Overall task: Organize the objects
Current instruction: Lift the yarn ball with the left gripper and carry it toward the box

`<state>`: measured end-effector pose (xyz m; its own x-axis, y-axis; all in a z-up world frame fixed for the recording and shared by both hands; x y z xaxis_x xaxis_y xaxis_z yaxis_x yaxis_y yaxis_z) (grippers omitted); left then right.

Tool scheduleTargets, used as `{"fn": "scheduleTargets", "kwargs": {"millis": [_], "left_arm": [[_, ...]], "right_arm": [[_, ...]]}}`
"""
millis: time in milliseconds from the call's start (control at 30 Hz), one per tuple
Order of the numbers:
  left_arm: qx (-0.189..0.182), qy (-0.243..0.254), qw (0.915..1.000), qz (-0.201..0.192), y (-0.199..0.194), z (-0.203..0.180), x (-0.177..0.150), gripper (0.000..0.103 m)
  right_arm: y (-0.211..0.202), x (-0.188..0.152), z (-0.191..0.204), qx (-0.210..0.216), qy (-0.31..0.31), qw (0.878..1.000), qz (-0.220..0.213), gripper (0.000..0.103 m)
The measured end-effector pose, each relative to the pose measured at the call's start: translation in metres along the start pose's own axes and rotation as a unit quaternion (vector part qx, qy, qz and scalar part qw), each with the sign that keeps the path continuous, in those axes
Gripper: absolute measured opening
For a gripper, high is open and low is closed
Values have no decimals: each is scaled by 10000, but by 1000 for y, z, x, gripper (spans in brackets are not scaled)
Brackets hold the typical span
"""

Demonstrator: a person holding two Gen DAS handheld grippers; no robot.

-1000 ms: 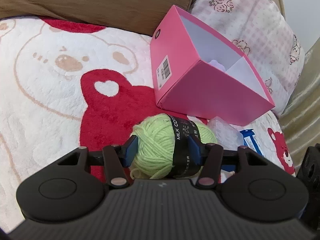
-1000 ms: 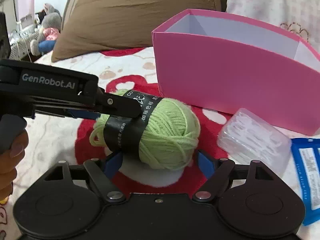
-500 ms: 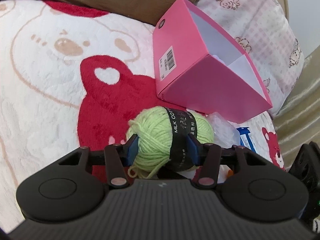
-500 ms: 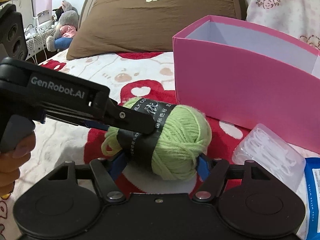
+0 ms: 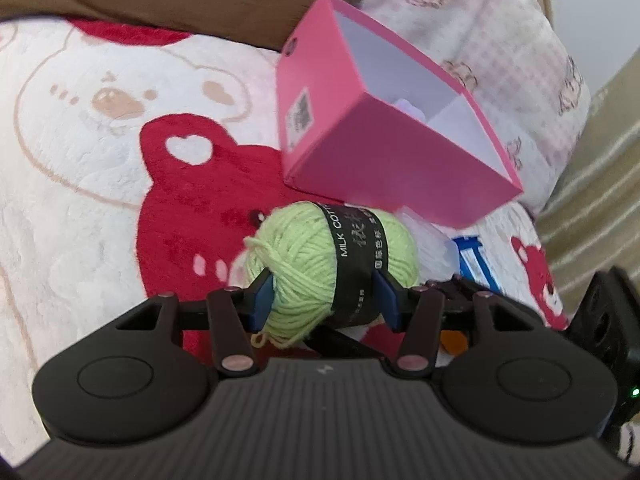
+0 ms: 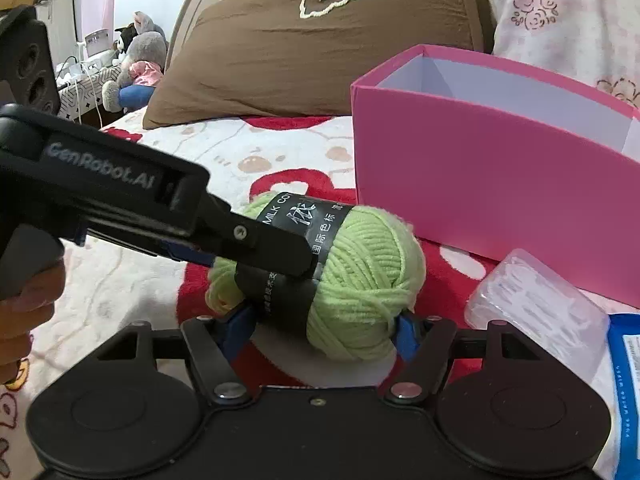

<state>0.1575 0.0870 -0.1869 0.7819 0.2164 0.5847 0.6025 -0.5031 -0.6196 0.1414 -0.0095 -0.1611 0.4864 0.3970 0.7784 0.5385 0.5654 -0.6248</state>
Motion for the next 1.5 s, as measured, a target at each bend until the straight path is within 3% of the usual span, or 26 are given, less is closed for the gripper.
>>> {"fn": "scheduleTargets", "kwargs": {"millis": [300, 633, 800, 1000, 1500], "left_arm": [[-110, -61, 9997, 201, -11, -22, -3, 55], [-306, -153, 9991, 262, -20, -55, 0, 54], [-13, 204, 9985, 511, -23, -77, -2, 53], [9, 403, 9971, 644, -35, -101, 1, 53], [-160, 385, 9989, 212, -71, -133, 30, 55]], "right_arm": [[-28, 3, -1, 77, -87, 9999, 54, 75], [-54, 6, -15, 59, 278, 9996, 80, 84], [-68, 10, -16, 66, 343, 9993, 117, 85], [-88, 18, -15, -65, 353, 9992, 203, 88], [-133, 53, -16, -297, -30, 9992, -266, 90]]}}
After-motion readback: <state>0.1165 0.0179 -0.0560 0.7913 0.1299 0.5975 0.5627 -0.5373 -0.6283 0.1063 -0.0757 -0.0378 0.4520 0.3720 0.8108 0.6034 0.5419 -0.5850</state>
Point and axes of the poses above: each gripper's, at about its wrist camera, not at the fingertips, and y roughly the way its jaws point, z to its left, x to its top, the point moved 5 cm from there along y, roughly the way its jaws point, and after that the axes turned 1 degree about y, right-handed, at the moved point
